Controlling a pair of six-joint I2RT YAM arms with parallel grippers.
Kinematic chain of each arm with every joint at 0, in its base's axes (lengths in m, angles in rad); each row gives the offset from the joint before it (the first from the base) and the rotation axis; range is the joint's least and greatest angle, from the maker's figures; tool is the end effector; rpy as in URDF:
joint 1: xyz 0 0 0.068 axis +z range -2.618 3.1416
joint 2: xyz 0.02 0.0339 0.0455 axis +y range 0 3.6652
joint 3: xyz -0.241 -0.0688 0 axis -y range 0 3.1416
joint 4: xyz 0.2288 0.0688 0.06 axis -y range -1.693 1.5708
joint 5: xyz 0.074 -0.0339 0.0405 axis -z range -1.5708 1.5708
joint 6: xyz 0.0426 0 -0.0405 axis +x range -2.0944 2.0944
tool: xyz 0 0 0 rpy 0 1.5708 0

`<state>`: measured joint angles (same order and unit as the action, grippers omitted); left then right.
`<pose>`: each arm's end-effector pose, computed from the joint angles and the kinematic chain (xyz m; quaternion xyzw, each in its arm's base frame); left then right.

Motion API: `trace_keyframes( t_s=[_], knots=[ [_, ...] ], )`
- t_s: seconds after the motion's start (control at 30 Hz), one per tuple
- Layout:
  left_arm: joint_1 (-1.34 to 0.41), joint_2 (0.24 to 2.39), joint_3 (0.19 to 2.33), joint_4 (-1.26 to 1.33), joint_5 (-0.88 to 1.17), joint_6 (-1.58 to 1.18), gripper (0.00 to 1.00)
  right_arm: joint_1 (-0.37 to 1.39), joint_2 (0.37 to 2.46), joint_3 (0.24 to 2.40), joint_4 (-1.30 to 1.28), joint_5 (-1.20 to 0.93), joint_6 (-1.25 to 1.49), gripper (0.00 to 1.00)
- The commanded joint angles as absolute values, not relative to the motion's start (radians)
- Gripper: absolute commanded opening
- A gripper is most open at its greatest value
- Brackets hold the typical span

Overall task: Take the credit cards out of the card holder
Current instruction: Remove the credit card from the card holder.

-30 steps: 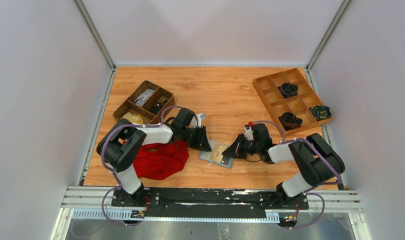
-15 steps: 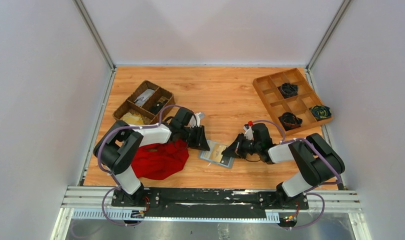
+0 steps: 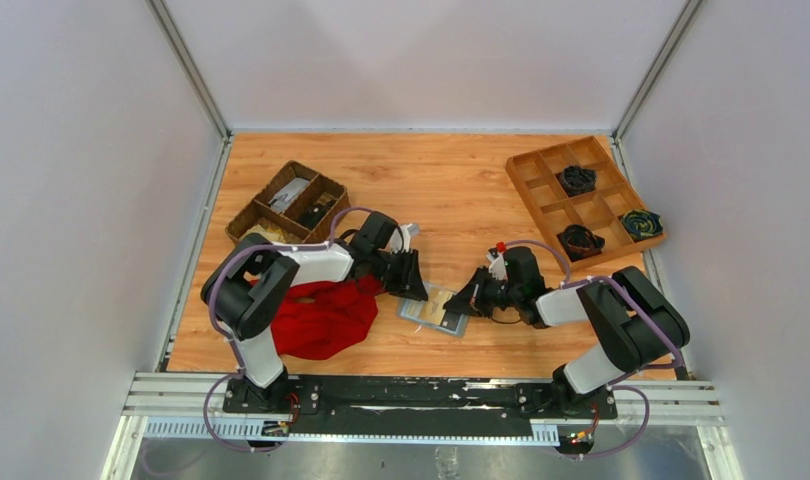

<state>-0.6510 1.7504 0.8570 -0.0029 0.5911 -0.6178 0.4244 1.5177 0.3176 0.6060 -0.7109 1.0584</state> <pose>0.2414 -0.2137 0.1245 0.1113 0.9010 -0.4090 0.0920 0.2019 0.1217 0.1031 0.1029 0.8376 0.5237 0.1168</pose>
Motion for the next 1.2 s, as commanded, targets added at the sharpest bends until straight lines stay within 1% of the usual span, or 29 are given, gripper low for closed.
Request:
trace_keyframes(
  t_s=[0.0, 0.27, 0.33, 0.77, 0.93, 1.17],
  knots=[
    [-0.657, 1.796, 0.88, -0.005, 0.598, -0.624, 0.32, 0.413, 1.519, 0.299, 0.589, -0.718, 1.054, 0.0],
    [-0.657, 1.812, 0.853, -0.005, 0.543, -0.65, 0.31, 0.406, 1.499, 0.299, 0.56, -0.718, 1.044, 0.0],
    [-0.657, 1.816, 0.842, -0.005, 0.523, -0.659, 0.29, 0.401, 1.49, 0.296, 0.549, -0.718, 1.04, 0.0],
    [-0.654, 1.829, 0.814, -0.005, 0.472, -0.665, 0.29, 0.356, 1.412, 0.248, 0.451, -0.719, 1.008, 0.0],
    [-0.652, 1.809, 0.834, -0.058, 0.448, -0.633, 0.29, 0.318, 1.322, 0.235, 0.353, -0.718, 0.959, 0.0],
    [-0.642, 1.731, 0.842, -0.048, 0.479, -0.637, 0.3, 0.304, 1.104, 0.302, 0.079, -0.657, 0.834, 0.0]
  ],
)
